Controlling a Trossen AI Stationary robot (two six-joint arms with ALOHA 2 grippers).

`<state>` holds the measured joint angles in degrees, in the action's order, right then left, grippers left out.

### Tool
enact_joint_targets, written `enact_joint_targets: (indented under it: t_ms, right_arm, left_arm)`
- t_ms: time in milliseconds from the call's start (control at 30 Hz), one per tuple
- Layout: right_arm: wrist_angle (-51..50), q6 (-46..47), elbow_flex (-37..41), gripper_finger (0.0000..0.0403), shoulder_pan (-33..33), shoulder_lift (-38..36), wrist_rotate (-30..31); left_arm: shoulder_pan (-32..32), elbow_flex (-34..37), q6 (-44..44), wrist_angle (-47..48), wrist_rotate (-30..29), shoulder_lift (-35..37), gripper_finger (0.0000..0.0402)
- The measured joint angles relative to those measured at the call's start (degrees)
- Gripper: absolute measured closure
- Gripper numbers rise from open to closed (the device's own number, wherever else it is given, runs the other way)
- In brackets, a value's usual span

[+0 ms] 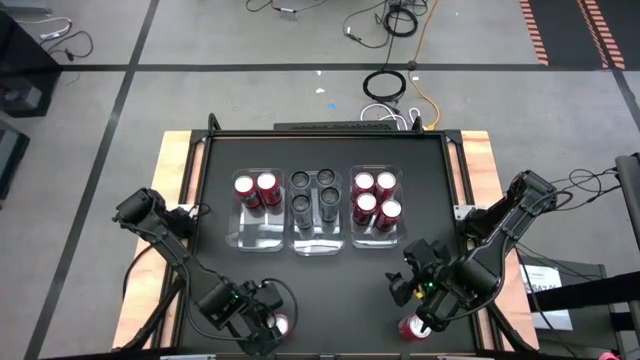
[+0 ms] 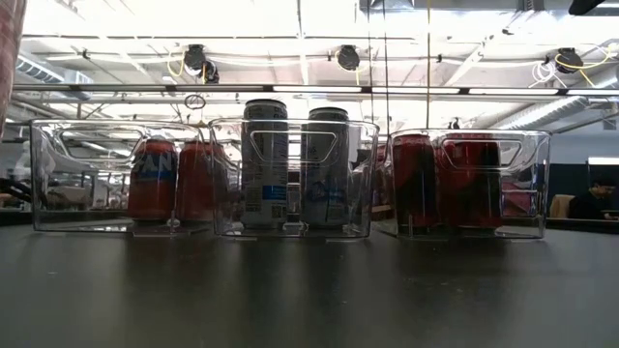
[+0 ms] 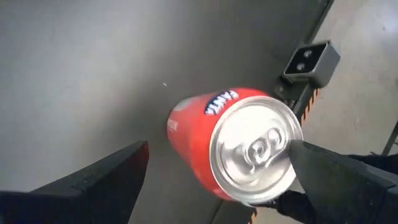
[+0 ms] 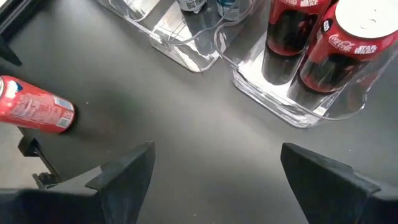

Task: Sort soda cans
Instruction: Put the left orange soda can into the left transparent bin

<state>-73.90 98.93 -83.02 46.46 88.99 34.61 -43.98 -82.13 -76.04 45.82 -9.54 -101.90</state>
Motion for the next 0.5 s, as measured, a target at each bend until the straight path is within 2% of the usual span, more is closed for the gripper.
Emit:
enact_joint_targets:
  t_ms: [500]
  right_arm:
    - [-1.58,-2.17,0.0,0.0062,-0.02,0.0,-0.11]
  left_arm:
    - [1.99,-2.3,1.48,-0.52,-1.45,0.12,0.0006]
